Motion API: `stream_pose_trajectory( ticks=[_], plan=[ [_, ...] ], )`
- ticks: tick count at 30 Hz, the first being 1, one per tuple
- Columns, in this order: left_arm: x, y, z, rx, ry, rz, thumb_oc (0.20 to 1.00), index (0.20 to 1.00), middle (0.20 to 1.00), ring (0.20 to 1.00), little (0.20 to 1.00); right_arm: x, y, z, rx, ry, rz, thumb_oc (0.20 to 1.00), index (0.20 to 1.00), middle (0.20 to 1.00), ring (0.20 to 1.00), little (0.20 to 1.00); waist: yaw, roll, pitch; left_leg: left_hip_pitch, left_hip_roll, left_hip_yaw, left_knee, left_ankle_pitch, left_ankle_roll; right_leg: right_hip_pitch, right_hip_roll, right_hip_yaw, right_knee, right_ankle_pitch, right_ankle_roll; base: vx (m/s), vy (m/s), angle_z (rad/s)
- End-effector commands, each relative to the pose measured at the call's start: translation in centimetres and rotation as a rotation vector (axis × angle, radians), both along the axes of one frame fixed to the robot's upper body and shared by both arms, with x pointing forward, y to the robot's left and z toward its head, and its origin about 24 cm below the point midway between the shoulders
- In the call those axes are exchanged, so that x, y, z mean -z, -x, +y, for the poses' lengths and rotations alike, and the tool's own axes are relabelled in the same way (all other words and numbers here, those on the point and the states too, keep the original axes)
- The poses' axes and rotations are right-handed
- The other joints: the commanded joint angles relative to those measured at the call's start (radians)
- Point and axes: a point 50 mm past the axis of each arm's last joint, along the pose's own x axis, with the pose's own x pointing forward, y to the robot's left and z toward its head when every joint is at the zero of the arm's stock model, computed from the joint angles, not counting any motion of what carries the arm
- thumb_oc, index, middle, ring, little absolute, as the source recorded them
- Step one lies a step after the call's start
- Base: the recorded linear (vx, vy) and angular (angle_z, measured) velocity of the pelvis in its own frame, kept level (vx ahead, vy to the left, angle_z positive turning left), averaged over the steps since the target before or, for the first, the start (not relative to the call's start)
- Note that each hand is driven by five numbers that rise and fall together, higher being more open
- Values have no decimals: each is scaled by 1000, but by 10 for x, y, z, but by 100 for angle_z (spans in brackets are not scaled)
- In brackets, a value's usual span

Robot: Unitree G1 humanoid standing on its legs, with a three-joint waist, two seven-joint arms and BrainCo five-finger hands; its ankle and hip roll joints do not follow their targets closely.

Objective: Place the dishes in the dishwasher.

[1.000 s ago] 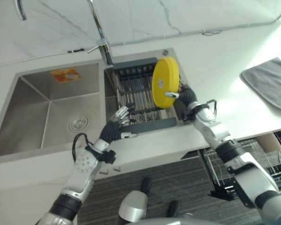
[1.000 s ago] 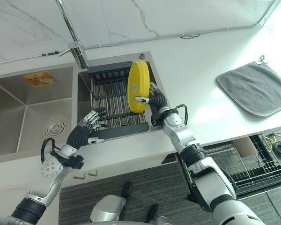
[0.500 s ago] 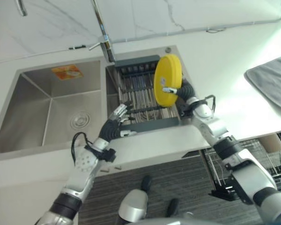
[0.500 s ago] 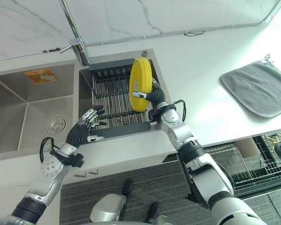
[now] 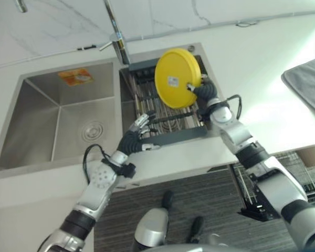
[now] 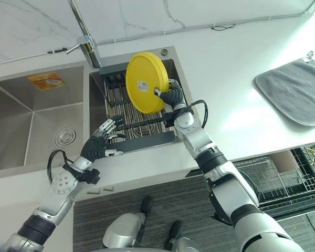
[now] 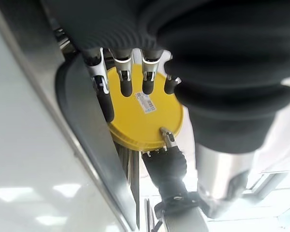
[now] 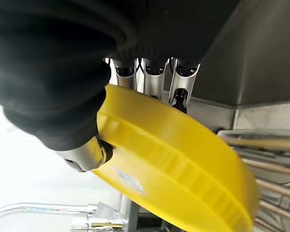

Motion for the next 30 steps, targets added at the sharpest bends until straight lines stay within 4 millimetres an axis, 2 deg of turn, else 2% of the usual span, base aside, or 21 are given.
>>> stream_pose_trajectory(
  ticks=[1,4,8,12,15,20,23,27,30],
  plan=[
    [2,7,-6,24,17,-10,1000,1000,1000,1000,1000,-31,6,13,-39,-3,-151,200,200,200,200,200,8,-9,-48,-39,10,-43,40,-74,2,-99,-71,-18,148,-33,35,0,0,0],
    [3,7,-7,36,20,-4,1000,1000,1000,1000,1000,-34,5,11,-33,-30,-161,200,200,200,200,200,12,-5,-51,-43,7,-49,22,-59,-2,-95,-67,-24,142,-34,33,-4,-11,1],
    [5,9,-7,51,31,-2,1000,1000,1000,1000,1000,-27,5,9,-82,-224,-60,200,200,200,200,200,11,2,-53,-46,5,-55,18,-52,-5,-93,-65,-30,142,-40,29,-5,-6,1],
    [5,9,-9,48,33,-2,1000,1000,1000,1000,1000,-23,5,9,-116,-362,-32,200,200,200,200,200,8,5,-57,-41,7,-55,22,-56,-2,-89,-68,-28,146,-43,26,0,0,0],
    [6,10,-8,45,29,-1,1000,1000,1000,1000,1000,-29,10,11,-171,-499,-54,200,200,200,200,200,5,4,-62,-33,7,-55,19,-57,1,-84,-68,-24,147,-43,27,0,0,0],
    [11,13,-8,38,28,16,1000,1000,1000,1000,1000,-50,25,17,-259,-661,-144,200,200,200,200,200,-7,3,-82,-18,5,-49,8,-60,6,-71,-66,-19,138,-44,30,13,-3,-1],
    [16,16,-7,34,26,32,1000,1000,1000,1000,1000,-59,37,18,-324,-874,-133,200,200,200,200,200,-16,1,-98,-8,4,-45,3,-64,10,-64,-66,-15,131,-43,32,19,10,-3],
    [21,19,-2,22,21,55,1000,1000,1000,1000,1000,-62,46,13,-369,-1070,-118,200,200,200,200,200,-30,-1,-115,5,5,-28,-1,-73,16,-54,-68,-10,126,-43,38,11,15,-12],
    [23,21,-1,18,17,61,1000,1000,1000,1000,1000,-60,49,9,-361,-1081,-135,200,200,200,200,200,-37,-3,-119,9,5,-20,-1,-77,20,-51,-69,-8,125,-42,41,10,5,-9]
  ],
)
